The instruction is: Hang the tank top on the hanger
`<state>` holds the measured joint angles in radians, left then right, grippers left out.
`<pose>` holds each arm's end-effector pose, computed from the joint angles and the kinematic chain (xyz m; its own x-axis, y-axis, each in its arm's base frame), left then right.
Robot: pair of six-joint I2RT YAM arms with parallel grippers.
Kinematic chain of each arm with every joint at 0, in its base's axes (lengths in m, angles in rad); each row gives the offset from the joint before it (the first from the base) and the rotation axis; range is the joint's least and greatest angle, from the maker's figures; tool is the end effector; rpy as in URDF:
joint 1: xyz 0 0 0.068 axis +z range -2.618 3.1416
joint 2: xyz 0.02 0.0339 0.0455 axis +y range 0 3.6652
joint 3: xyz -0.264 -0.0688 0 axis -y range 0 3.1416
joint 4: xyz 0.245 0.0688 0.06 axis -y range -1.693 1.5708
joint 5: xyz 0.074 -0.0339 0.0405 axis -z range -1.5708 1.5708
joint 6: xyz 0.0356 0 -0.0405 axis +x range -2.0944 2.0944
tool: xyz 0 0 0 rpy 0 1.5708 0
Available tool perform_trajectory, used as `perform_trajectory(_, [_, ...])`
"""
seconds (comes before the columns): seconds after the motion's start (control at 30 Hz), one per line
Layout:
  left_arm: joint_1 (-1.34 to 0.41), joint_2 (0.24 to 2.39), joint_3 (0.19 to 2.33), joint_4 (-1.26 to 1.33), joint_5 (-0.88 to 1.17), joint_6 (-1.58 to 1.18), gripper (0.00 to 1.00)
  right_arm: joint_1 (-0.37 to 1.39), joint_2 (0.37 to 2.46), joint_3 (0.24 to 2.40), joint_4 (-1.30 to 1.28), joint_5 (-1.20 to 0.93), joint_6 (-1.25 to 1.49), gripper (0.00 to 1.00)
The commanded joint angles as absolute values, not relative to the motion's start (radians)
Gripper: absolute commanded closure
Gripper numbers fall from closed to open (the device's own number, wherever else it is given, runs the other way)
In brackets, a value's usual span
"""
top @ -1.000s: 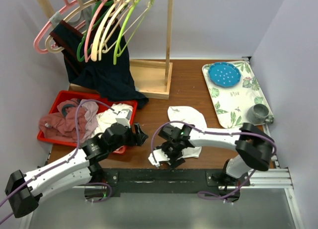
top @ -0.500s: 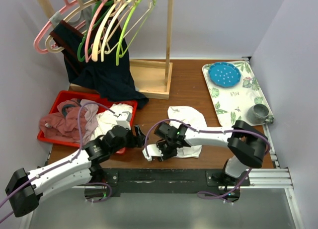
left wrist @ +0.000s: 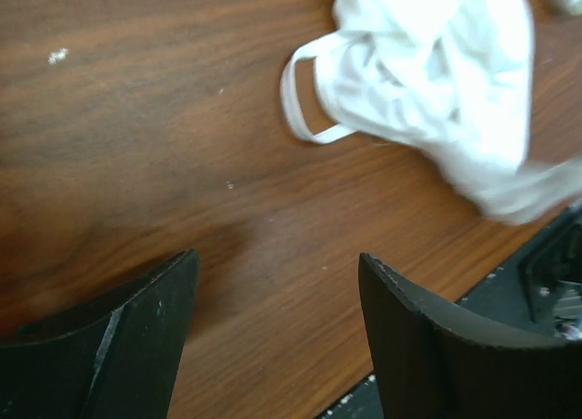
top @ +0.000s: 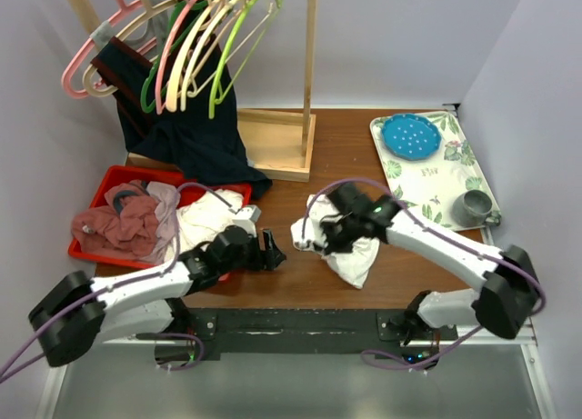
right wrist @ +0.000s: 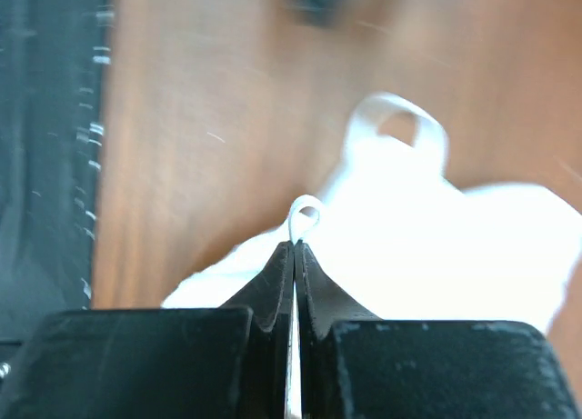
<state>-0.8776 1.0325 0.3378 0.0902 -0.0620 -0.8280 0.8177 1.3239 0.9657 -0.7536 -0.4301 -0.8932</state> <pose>0.1304 -0.1535 0.1672 -0.7871 -0.2030 -0.5824 0.2297 0.7799 -0.5822 0.1623 0.1948 0.2444 0.2307 -0.7893 -0.5690 -0.9726 -0.2044 -0.1108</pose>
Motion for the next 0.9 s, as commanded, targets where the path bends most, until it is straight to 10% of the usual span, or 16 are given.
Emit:
perform_trajectory(0.0, [-0.876, 1.204, 0.452, 0.203, -0.061, -0.845, 0.25, 0.649, 1.161, 1.023, -0.971, -0.525, -0.939, 1.00])
perform_trajectory(0.67, [-0.979, 1.798, 0.882, -0.204, -0.314, -0.770, 1.00, 0.445, 0.959, 0.914, -0.890, -0.545, -0.782, 1.00])
perform_trajectory(0.87, [-0.991, 1.561, 0.929, -0.333, -0.461, -0.701, 1.00, 0.419, 0.928, 1.041, -0.882, -0.353, -0.743, 1.00])
